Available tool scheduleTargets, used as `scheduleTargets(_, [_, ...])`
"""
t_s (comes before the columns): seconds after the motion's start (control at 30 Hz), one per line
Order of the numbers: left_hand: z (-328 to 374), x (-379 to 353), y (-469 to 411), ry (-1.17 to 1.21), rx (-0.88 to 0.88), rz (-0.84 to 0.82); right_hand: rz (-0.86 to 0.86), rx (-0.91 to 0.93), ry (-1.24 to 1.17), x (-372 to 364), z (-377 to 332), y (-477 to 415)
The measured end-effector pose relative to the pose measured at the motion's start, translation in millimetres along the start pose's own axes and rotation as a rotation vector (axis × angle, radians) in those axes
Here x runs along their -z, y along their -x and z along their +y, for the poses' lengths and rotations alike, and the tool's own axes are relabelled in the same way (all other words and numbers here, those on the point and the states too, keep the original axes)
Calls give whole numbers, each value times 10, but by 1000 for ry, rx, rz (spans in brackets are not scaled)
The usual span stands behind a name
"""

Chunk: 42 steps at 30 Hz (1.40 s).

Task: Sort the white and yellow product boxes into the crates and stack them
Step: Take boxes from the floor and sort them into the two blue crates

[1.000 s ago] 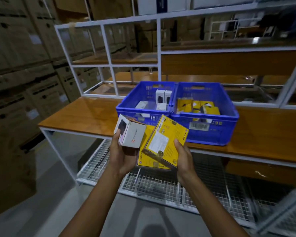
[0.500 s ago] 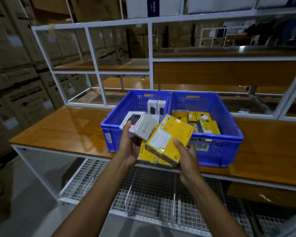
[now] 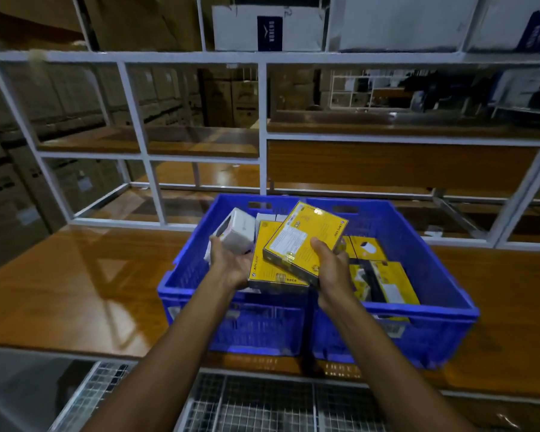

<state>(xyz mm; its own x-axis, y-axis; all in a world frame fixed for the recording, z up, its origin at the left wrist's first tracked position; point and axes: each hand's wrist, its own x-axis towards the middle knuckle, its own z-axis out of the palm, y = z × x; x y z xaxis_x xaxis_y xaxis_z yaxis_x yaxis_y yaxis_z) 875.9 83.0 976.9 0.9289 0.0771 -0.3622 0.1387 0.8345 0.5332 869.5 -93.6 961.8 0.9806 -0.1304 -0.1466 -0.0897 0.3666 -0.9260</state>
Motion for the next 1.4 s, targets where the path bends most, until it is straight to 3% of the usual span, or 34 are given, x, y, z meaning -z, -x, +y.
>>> scheduleTargets(0.17, [-152,-19,-233,-161,141,-25,-5,-9,12,0,-23,-187])
scheduleTargets(0.33, [-353,-241,-286,-357,238,-220,77,-20,-60,261,-161,-390])
scheduleTargets(0.7, [-1034,-907,-647,-694,175,-170,7,-207,-202,1280,-497,-819])
scheduleTargets(0.87, [-1303,-1167,-808,-851,65,-94,-17,-325,-144,1641,-553,-1014])
scheduleTargets(1.1, [-1571,-1356,-975,-834,-94,-54,-2,-295,-30,1895,-698,-1248])
scheduleTargets(1.2, [-1634,-1399,-992,-868,-237,-11,90,-107,130,1978,-696,-1403])
scheduleTargets(1.3, [-1690,-1315,-1070,-1003,-374,29,214,131,531,2113,-629,-1554])
scheduleTargets(1.4, [-1802,-1193,-1137,-1173,-455,35,203,245,812,2191,-484,-1616])
